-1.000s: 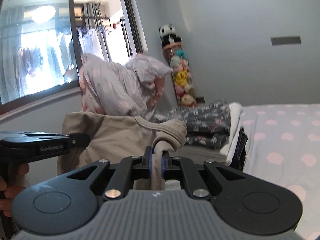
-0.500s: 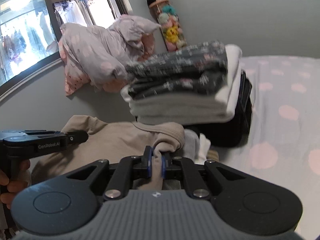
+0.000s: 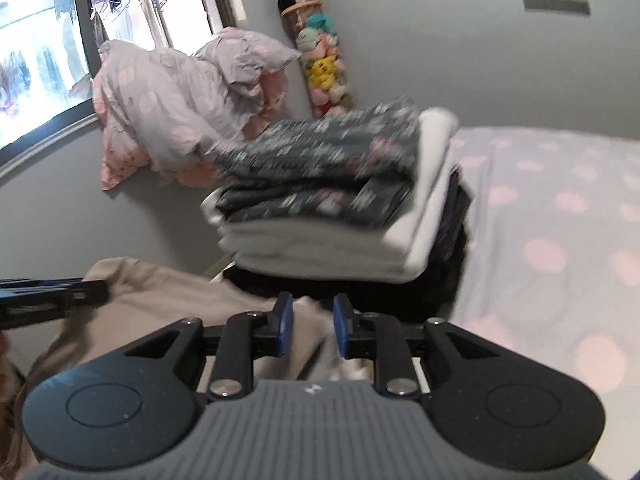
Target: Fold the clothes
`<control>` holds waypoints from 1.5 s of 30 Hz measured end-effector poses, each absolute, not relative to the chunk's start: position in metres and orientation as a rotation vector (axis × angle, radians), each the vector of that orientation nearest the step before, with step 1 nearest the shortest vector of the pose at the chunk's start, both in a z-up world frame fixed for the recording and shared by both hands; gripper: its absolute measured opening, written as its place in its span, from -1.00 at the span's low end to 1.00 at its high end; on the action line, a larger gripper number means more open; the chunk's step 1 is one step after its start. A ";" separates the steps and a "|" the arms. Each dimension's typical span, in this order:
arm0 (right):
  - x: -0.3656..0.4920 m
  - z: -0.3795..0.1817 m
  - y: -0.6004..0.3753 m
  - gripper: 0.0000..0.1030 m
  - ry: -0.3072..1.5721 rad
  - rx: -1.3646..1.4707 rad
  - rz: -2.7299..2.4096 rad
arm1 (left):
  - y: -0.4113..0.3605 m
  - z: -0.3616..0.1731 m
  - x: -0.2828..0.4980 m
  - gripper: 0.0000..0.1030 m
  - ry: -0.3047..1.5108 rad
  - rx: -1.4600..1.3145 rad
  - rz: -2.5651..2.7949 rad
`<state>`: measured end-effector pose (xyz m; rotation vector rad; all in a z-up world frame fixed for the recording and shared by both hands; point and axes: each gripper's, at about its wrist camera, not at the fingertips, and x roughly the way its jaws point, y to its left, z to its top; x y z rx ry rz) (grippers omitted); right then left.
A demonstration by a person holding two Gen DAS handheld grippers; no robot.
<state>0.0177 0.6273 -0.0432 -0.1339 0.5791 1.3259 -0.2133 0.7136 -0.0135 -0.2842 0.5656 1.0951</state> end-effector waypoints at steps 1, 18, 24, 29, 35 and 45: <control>0.019 -0.038 0.624 -0.51 0.557 -0.142 1.309 | 0.710 -0.008 -0.218 -0.11 0.559 -0.283 1.109; -0.061 -0.037 0.550 -0.51 0.523 -0.246 1.593 | 0.644 -0.033 -0.227 -0.28 0.665 -0.289 0.969; -0.049 -0.071 0.570 -0.64 0.537 -0.283 1.602 | 0.668 -0.055 -0.229 -0.27 0.633 -0.366 0.956; -0.037 -0.079 0.591 -0.65 0.578 -0.265 1.611 | 0.683 -0.062 -0.226 -0.25 0.622 -0.423 0.961; -0.040 -0.075 0.592 -0.65 0.591 -0.287 1.607 | 0.670 -0.052 -0.219 -0.24 0.679 -0.378 0.983; -0.067 -0.028 0.537 -0.16 0.451 -0.309 1.602 | 0.590 0.018 -0.239 -0.25 0.695 -0.209 1.062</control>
